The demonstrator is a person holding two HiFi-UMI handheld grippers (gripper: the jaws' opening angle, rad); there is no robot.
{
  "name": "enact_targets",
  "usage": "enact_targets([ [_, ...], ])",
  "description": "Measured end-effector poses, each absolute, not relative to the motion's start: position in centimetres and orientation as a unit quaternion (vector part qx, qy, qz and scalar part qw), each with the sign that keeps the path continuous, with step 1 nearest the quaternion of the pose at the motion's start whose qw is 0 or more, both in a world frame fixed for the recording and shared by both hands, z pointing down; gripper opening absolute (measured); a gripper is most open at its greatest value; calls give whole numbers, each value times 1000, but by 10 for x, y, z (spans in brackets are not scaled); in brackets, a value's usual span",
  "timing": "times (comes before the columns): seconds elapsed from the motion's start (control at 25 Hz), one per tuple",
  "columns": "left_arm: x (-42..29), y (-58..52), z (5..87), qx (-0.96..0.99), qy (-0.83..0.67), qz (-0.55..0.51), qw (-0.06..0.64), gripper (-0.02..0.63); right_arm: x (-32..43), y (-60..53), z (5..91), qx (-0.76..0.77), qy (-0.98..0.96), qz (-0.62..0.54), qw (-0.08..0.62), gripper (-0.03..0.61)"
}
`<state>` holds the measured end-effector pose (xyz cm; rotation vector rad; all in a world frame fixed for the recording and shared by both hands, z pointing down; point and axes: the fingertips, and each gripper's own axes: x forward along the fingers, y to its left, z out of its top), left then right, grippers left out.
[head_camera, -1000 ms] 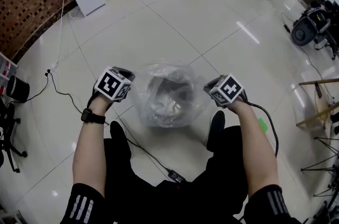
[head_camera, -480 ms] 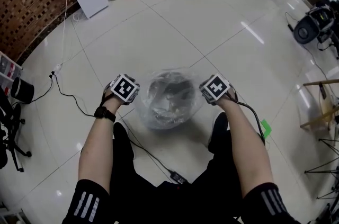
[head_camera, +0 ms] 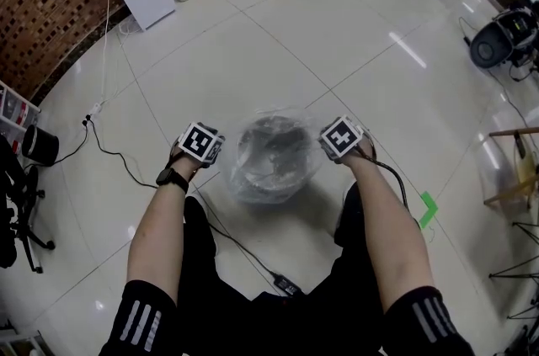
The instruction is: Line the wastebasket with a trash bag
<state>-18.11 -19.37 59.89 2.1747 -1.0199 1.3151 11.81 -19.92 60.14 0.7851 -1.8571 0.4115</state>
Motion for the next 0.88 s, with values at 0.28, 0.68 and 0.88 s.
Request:
enact_targets([
  [0.28, -176, -227, 611, 784, -378, 445, 212, 60, 125, -229, 627, 347, -783, 169, 488, 9],
  [0.68, -193, -235, 664, 754, -361, 476, 274, 46, 114, -250, 672, 323, -784, 189, 495, 9],
  [0.88, -205, -224, 693, 733, -345, 501, 304, 37, 116, -244, 696, 306, -777, 218, 506, 9],
])
